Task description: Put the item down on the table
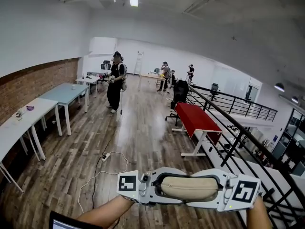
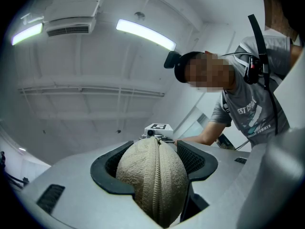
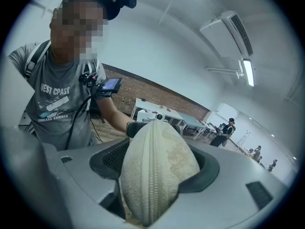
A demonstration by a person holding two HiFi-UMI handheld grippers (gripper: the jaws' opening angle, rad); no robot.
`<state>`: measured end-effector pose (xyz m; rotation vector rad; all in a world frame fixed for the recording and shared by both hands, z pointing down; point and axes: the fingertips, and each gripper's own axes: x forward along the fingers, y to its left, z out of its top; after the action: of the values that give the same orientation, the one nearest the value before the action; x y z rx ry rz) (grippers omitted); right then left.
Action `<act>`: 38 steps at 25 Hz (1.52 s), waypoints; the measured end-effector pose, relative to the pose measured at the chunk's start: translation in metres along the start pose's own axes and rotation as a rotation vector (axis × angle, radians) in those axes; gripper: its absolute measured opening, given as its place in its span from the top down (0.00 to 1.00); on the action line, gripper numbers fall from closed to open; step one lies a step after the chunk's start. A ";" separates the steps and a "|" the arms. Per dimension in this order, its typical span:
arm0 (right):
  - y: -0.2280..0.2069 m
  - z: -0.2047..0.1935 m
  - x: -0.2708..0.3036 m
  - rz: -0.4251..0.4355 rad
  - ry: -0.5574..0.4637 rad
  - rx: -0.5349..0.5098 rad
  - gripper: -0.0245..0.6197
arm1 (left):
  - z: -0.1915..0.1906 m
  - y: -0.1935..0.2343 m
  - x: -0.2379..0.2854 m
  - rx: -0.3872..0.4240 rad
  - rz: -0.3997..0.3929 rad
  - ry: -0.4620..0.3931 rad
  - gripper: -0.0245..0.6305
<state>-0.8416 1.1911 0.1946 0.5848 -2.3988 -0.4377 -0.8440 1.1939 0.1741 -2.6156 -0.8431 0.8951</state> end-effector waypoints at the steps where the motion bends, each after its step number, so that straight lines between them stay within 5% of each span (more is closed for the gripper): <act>1: -0.009 -0.006 0.000 -0.002 0.002 0.003 0.52 | -0.005 0.010 -0.001 -0.003 -0.002 -0.002 0.52; 25: -0.243 -0.135 0.039 -0.055 0.061 0.066 0.52 | -0.103 0.251 -0.070 -0.055 -0.055 -0.070 0.52; 38: -0.331 -0.240 0.009 0.007 0.008 0.066 0.52 | -0.198 0.354 -0.053 -0.066 0.014 -0.009 0.52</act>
<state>-0.5957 0.8674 0.2337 0.6063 -2.4142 -0.3537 -0.5979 0.8694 0.2118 -2.6789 -0.8730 0.8984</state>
